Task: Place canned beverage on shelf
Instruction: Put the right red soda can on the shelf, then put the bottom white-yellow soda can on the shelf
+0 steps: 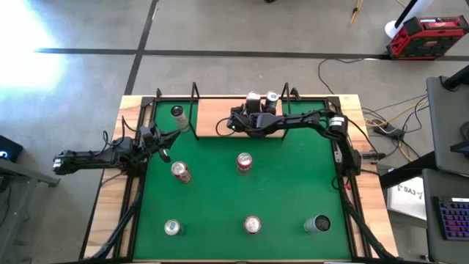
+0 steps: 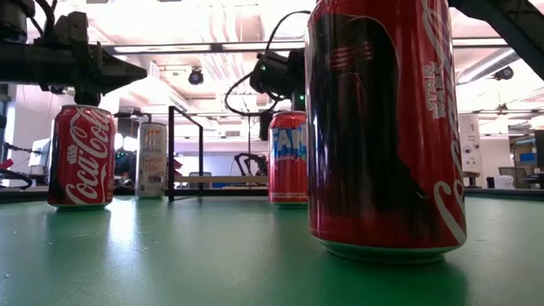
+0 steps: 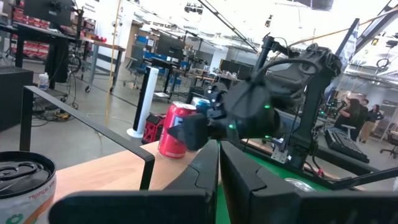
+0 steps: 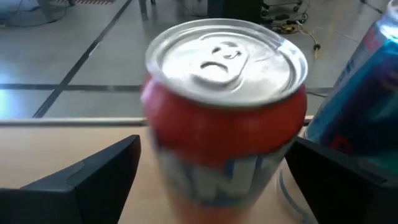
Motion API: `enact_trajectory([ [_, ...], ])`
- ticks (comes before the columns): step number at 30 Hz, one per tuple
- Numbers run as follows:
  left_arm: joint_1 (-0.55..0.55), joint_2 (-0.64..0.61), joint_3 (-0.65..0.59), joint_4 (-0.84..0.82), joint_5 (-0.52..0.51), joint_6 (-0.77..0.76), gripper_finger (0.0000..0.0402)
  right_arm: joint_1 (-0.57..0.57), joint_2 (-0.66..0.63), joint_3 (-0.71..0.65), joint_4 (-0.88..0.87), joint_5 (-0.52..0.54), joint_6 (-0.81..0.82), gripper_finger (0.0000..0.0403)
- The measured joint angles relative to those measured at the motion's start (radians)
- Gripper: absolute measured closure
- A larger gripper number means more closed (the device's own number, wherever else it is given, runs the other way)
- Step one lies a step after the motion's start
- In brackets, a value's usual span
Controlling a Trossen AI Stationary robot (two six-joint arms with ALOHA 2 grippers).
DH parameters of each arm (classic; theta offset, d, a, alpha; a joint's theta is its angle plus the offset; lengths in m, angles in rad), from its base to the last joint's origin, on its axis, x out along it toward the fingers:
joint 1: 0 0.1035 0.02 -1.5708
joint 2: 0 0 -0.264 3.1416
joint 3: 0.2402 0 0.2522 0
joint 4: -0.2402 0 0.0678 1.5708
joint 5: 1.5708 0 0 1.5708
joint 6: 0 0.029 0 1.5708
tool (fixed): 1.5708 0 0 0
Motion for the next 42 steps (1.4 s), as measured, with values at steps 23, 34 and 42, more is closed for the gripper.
enact_trajectory([
  [23, 0.0, 0.0, 0.0, 0.0, 0.0, 0.0, 0.0402, 0.201, -0.075, 0.228, -0.946, -0.782, 0.647, 0.0016],
  [34, 0.0, 0.0, 0.0, 0.0, 0.0, 0.0, 0.0402, 0.393, -0.113, 0.206, -1.033, -0.89, 0.811, 0.0016],
  [42, 0.0, 0.0, 0.0, 0.0, 0.0, 0.0, 0.0402, 0.57, -0.187, 0.161, -1.078, -0.889, 0.817, 0.0016],
])
